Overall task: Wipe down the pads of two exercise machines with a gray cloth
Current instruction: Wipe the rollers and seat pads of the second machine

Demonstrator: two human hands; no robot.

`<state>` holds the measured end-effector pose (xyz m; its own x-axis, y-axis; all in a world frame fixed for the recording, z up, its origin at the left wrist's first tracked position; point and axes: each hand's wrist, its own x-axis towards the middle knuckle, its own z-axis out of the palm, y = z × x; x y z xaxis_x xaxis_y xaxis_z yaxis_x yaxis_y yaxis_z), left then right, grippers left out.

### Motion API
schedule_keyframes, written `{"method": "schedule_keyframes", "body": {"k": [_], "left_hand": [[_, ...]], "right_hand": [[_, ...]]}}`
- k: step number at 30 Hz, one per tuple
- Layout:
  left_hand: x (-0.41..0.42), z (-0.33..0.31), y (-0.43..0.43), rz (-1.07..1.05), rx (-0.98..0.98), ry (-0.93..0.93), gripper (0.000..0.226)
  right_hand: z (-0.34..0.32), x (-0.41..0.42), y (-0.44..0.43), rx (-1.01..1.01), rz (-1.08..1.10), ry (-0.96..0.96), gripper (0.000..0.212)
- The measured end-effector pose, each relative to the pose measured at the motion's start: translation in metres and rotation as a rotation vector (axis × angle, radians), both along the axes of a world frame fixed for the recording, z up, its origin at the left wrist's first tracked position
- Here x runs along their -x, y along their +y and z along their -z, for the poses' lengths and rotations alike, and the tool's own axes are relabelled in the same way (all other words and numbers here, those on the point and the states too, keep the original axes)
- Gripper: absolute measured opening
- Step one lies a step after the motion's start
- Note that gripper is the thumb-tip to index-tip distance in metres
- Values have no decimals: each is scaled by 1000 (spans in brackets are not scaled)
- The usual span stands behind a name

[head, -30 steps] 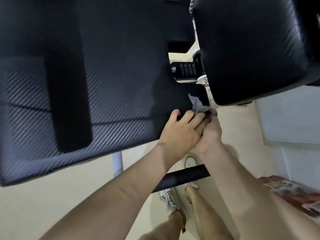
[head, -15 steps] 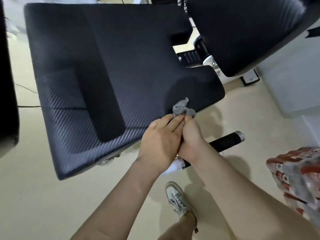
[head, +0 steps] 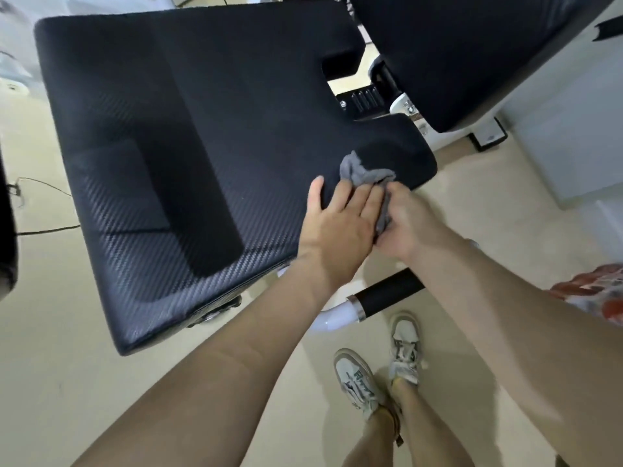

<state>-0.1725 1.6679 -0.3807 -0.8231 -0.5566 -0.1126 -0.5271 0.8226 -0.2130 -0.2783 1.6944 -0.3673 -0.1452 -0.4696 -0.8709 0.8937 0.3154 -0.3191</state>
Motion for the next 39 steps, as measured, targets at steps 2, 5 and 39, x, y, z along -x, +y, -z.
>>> {"method": "schedule_keyframes", "body": {"k": [2, 5, 39], "left_hand": [[6, 6, -1, 28, -16, -57, 66], [-8, 1, 1, -1, 16, -59, 59], [-173, -125, -25, 194, -283, -96, 40]], "right_hand": [[5, 10, -4, -40, 52, 57, 35], [6, -8, -10, -94, -17, 181, 35], [-52, -224, -7, -231, 55, 543, 43]]}}
